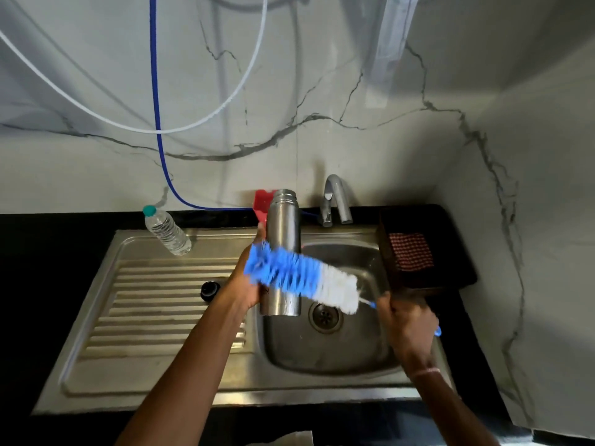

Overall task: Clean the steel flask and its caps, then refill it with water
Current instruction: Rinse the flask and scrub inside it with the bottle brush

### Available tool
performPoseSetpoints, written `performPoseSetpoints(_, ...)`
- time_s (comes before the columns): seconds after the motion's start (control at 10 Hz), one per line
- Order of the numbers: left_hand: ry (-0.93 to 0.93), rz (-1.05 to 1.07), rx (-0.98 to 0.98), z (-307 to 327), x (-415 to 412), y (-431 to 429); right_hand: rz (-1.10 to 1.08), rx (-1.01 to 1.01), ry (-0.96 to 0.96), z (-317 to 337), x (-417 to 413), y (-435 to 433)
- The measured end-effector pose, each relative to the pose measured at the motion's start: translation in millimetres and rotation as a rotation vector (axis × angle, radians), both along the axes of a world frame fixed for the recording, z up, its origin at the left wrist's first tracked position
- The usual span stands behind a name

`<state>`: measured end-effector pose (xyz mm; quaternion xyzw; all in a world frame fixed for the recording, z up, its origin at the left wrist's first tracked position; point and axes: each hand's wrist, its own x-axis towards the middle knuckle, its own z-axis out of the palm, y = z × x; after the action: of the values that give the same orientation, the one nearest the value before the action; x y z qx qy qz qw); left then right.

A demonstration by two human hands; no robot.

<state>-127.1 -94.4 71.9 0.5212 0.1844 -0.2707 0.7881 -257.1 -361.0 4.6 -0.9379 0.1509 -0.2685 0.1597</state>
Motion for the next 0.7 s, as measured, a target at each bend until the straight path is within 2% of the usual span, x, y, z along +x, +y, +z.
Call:
performPoseSetpoints(0.1,0.085,-0.045,-0.071,2.3,0.1,-0.9,-0.021,0.019,-0.068,-2.1,-4.4,-3.8)
performPoseSetpoints(0.2,-0.056,-0.057,0.048,6.1,-4.4,-13.9,-0.191,-0.072,-0.016,15.8,43.6,-13.0)
performPoseSetpoints(0.3,-0.023,-0.102,-0.009,15.5,-8.1,-25.9,-0.294,-0.018,0.041,36.7,79.4,-16.9)
performPoseSetpoints(0.4,0.004,-0.085,0.039,18.8,-1.8,-26.2,-0.233,0.006,0.005,36.1,68.4,-8.6)
performPoseSetpoints(0.5,0.082,0.206,0.53,-5.6,18.1,-15.6,-0.07,-0.054,-0.066,10.1,23.8,-0.5)
performPoseSetpoints(0.6,-0.338,-0.262,-0.527,-5.8,11.7,-9.0,-0.012,-0.097,-0.12,-3.5,-0.1,-3.4)
performPoseSetpoints(0.7,-0.086,-0.013,0.014,12.8,2.3,-14.5,-0.135,-0.112,-0.131,10.9,40.2,-13.3)
